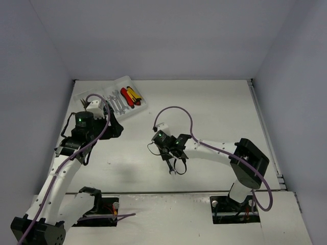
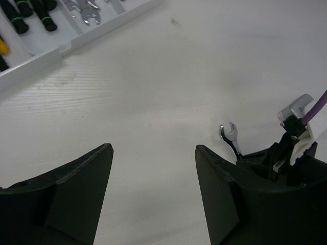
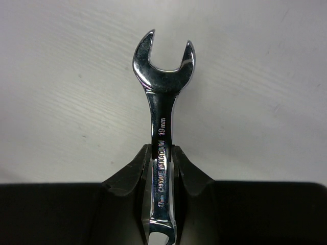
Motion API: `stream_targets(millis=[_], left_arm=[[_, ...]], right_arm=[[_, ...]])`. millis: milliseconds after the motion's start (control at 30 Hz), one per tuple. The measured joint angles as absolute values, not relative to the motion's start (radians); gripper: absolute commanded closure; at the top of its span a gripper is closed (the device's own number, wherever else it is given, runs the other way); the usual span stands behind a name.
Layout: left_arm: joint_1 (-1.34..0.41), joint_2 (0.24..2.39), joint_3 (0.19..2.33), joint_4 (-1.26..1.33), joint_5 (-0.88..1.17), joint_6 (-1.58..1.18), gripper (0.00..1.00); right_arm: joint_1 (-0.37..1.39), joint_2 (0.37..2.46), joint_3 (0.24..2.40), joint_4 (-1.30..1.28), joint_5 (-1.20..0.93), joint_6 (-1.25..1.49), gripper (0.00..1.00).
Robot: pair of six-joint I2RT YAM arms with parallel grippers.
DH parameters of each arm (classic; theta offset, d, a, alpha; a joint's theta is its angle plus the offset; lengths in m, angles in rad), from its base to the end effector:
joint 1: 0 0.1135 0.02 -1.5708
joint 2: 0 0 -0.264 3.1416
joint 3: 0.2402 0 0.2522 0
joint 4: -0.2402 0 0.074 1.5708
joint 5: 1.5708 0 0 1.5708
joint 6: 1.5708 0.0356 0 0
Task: Sort the tools into containers
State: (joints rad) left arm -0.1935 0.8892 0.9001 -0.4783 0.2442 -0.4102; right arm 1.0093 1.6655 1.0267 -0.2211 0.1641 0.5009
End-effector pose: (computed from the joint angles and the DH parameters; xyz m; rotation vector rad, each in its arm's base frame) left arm 0.1896 -0.0459 0.3323 -0.0686 2.0800 -0.6228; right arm 0.1905 0.2920 0.1957 -0.5490 2.4132 0.4812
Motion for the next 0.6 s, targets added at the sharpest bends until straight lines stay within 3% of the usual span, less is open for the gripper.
stream_targets(millis=[267, 600], left_arm=[[-0.303, 0.888, 0.803, -0.314, 0.315, -0.565, 0.38], [-0.430, 0.991, 0.757, -0.079, 0.341, -0.683, 0.38]], right_arm=[[1.009, 1.566, 1.149, -0.205, 0.230, 0.422, 1.00], [1.010, 1.445, 1.127, -0.130, 0.209, 0.401, 1.00]])
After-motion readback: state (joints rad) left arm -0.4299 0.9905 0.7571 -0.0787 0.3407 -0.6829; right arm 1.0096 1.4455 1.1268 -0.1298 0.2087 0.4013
